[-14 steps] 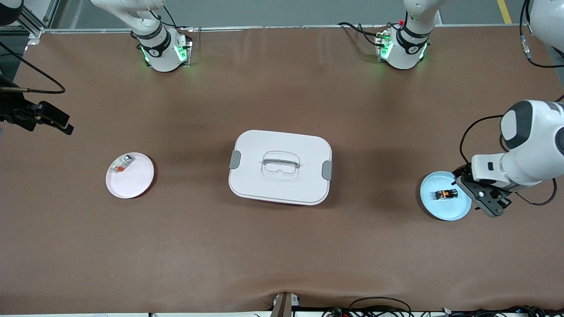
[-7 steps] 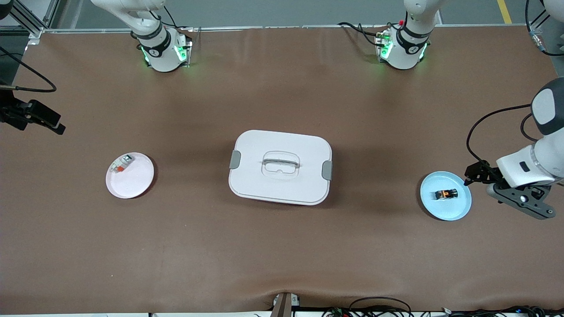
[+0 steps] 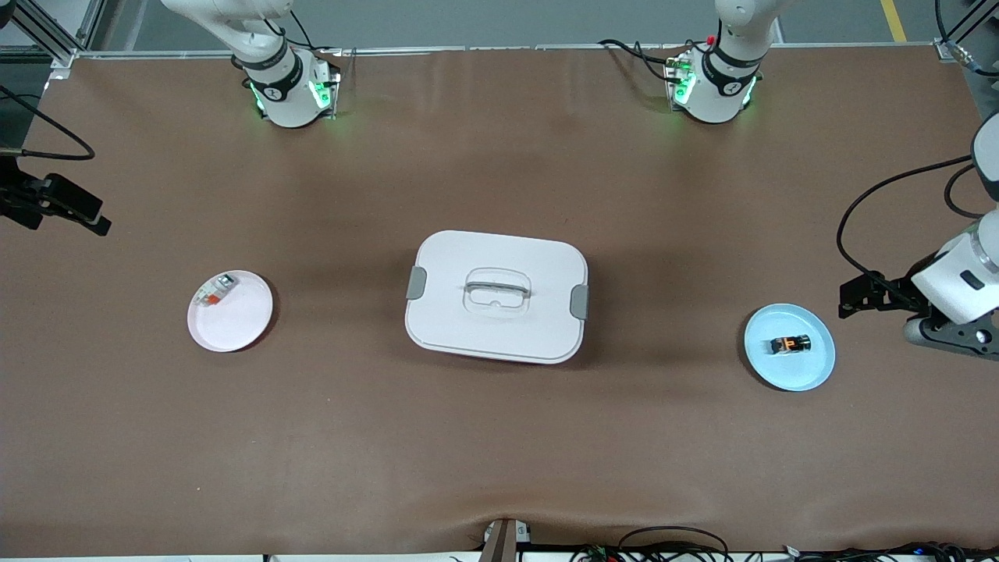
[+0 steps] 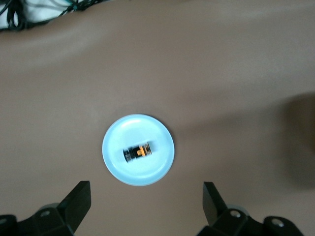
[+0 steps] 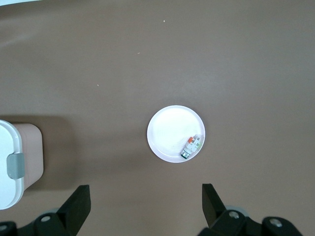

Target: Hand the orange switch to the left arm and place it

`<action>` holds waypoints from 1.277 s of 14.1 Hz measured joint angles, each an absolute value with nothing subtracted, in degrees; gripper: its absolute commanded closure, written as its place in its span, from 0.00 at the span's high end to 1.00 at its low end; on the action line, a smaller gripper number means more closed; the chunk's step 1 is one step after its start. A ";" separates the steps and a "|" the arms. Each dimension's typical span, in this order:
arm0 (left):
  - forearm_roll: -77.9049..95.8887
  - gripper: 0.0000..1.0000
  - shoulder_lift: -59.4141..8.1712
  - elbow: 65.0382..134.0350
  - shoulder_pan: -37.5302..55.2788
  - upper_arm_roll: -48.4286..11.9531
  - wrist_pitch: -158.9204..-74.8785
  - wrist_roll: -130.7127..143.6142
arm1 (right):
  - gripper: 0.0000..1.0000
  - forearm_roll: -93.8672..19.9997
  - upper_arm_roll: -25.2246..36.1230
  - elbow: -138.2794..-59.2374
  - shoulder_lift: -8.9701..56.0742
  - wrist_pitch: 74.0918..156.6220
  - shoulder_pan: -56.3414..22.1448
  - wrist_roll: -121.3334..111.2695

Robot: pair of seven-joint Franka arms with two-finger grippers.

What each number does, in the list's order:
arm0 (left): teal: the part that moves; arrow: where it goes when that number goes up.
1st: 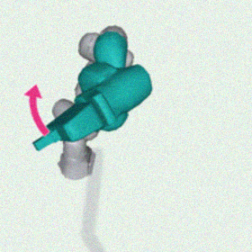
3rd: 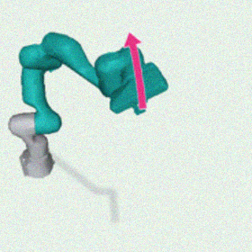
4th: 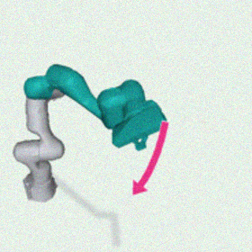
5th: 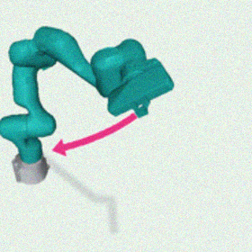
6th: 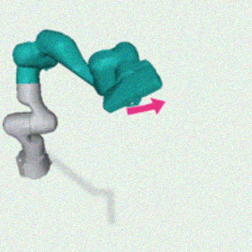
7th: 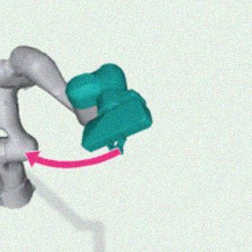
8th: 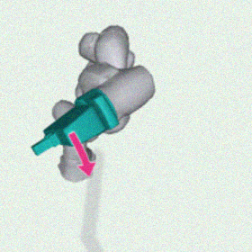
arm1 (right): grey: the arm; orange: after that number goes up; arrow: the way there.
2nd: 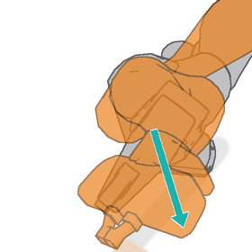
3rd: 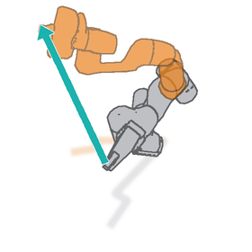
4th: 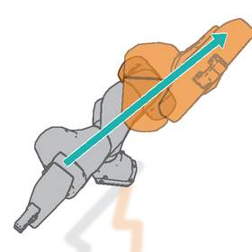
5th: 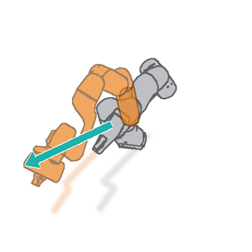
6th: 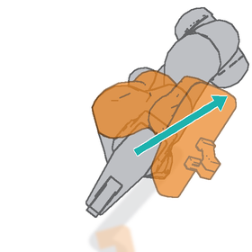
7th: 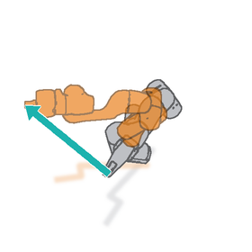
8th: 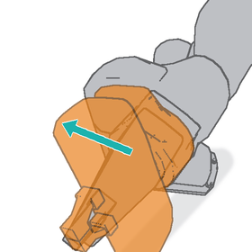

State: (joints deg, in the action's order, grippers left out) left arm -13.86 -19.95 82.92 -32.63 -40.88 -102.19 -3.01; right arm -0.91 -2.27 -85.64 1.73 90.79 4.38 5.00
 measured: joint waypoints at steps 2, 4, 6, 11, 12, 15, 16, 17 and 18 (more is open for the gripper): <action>-13.81 1.00 -18.69 82.85 -32.57 -41.07 -101.56 -0.98 | 1.00 -0.91 -2.27 -85.60 1.73 90.74 4.82 4.93; -13.08 1.00 -16.92 82.74 -31.89 -40.28 -101.02 -0.78 | 1.00 -0.91 -2.26 -85.44 1.73 90.40 5.26 4.92; -10.43 1.00 -13.80 82.48 -26.36 -33.65 -98.85 -0.70 | 1.00 -0.91 -2.26 -85.31 1.72 90.31 5.49 4.89; -2.15 1.00 -5.01 82.46 -7.02 -10.52 -88.66 3.61 | 1.00 -0.91 -2.28 -85.24 1.73 90.23 5.49 4.87; -2.01 1.00 -3.84 82.57 -4.72 -8.51 -87.08 5.41 | 1.00 -0.91 -2.28 -85.23 1.73 90.22 5.49 4.87; -2.00 1.00 -0.82 84.46 -1.11 -6.30 -85.77 8.82 | 1.00 -0.91 -2.28 -85.22 1.73 90.21 5.49 4.86; -2.00 1.00 0.19 85.54 -0.95 -6.29 -85.76 9.02 | 1.00 -0.91 -2.28 -85.22 1.73 90.20 5.49 4.86; -1.99 1.00 1.19 86.60 -0.94 -6.26 -85.75 9.03 | 1.00 -0.91 -2.28 -85.22 1.73 90.19 5.49 4.86; -1.99 1.00 2.17 87.61 -0.94 -6.20 -85.75 9.03 | 1.00 -0.91 -2.28 -85.22 1.73 90.18 5.49 4.86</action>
State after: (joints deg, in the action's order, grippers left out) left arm -1.99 2.17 87.61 -0.94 -6.20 -85.75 9.03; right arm -0.91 -2.28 -85.22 1.73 90.18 5.49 4.86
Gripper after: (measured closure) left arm 0.000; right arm 0.000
